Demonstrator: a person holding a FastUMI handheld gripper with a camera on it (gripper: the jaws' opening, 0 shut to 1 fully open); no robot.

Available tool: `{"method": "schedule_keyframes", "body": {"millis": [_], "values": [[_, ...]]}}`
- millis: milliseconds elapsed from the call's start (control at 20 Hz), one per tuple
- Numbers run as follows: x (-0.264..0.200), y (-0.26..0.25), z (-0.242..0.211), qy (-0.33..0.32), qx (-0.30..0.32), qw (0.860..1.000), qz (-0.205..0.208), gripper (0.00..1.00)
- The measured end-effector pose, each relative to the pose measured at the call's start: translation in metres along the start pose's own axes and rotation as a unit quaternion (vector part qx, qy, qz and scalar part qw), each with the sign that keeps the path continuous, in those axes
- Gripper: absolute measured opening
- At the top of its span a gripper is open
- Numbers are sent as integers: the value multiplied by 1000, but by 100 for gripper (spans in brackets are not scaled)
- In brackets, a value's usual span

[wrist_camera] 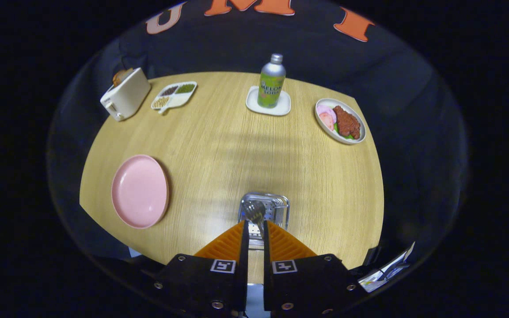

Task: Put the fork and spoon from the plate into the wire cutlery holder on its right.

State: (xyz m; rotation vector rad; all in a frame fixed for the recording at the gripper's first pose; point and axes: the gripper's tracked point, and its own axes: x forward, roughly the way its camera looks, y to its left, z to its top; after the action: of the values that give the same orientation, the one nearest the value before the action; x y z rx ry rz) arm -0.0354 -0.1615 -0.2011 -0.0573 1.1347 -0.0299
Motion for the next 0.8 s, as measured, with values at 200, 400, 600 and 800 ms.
{"method": "schedule_keyframes", "body": {"millis": [200, 400, 600, 800], "values": [[-27, 13, 41, -100, 50, 993, 22, 18], [-63, 18, 92, -243, 39, 969, 6, 21], [-109, 31, 120, -345, 28, 938, 2, 29], [-134, 49, 141, -391, 38, 920, 12, 63]]}}
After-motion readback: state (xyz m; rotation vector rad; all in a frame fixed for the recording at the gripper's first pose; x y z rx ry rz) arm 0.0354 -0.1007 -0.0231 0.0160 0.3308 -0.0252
